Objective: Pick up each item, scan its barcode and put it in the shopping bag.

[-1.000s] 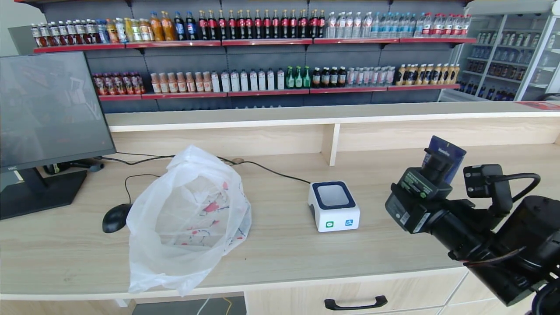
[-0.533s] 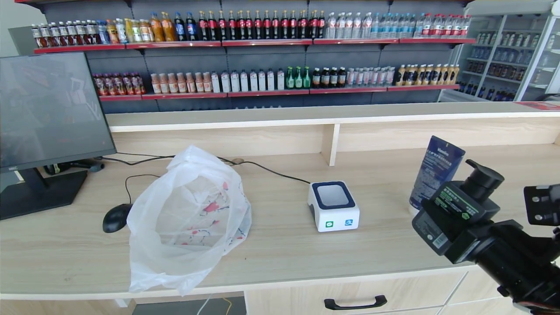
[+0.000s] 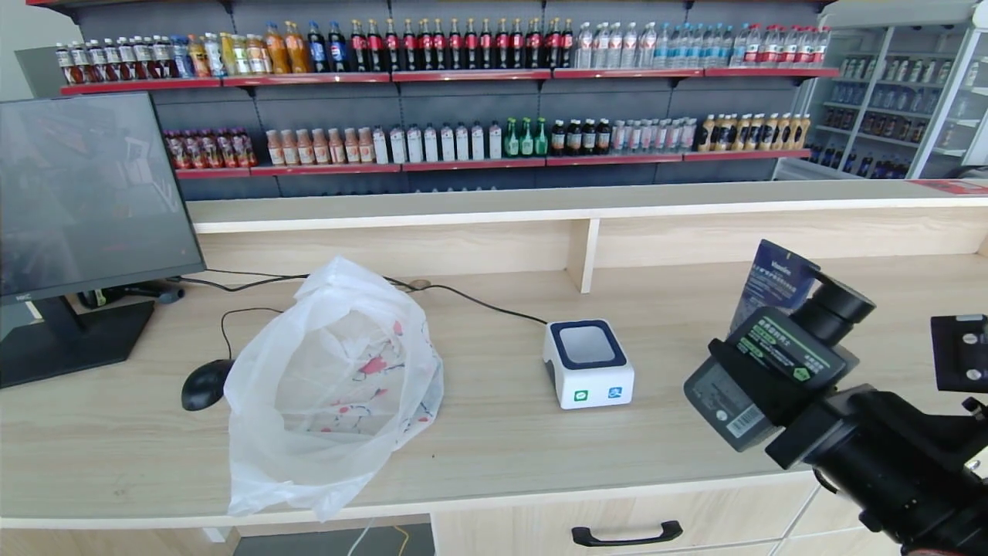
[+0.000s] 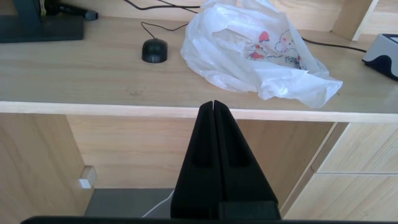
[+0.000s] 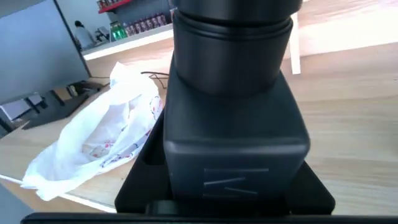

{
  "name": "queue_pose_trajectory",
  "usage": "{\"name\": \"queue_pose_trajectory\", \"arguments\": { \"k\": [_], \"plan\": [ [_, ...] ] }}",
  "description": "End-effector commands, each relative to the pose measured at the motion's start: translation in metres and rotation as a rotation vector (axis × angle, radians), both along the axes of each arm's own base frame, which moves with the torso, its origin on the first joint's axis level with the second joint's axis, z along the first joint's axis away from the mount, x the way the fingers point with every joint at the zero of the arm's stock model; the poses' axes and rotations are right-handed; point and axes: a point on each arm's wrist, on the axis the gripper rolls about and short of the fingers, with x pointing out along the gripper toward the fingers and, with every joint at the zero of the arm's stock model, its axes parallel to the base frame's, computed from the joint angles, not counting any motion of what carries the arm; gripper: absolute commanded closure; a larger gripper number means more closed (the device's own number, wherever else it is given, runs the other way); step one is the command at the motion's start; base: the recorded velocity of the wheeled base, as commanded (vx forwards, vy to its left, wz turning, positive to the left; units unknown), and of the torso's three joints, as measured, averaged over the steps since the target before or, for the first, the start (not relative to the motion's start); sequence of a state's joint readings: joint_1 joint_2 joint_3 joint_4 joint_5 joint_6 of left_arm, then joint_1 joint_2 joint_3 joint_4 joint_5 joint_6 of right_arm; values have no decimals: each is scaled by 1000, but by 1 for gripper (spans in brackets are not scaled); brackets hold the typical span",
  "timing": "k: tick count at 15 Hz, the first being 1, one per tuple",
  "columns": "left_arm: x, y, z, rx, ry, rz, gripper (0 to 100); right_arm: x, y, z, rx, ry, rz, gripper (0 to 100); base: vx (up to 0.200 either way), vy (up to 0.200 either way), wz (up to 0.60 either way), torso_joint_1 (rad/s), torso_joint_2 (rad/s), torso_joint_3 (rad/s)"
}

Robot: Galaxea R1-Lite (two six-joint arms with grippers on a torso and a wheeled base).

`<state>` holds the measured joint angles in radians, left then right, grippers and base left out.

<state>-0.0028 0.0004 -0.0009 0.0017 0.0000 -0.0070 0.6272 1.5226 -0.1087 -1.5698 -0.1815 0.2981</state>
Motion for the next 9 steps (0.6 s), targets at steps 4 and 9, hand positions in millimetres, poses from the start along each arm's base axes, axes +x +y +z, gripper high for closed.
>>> {"name": "queue_pose_trajectory", "arguments": {
  "k": [4,9],
  "plan": [
    [0,0,0,-1,-1,0,100,-7,38,13,129,11,347,100,0,0,0,0,0,0],
    [0,0,0,-1,0,0,100,0,64,41,284,-8,583,100,0,0,0,0,0,0]
  ]
}}
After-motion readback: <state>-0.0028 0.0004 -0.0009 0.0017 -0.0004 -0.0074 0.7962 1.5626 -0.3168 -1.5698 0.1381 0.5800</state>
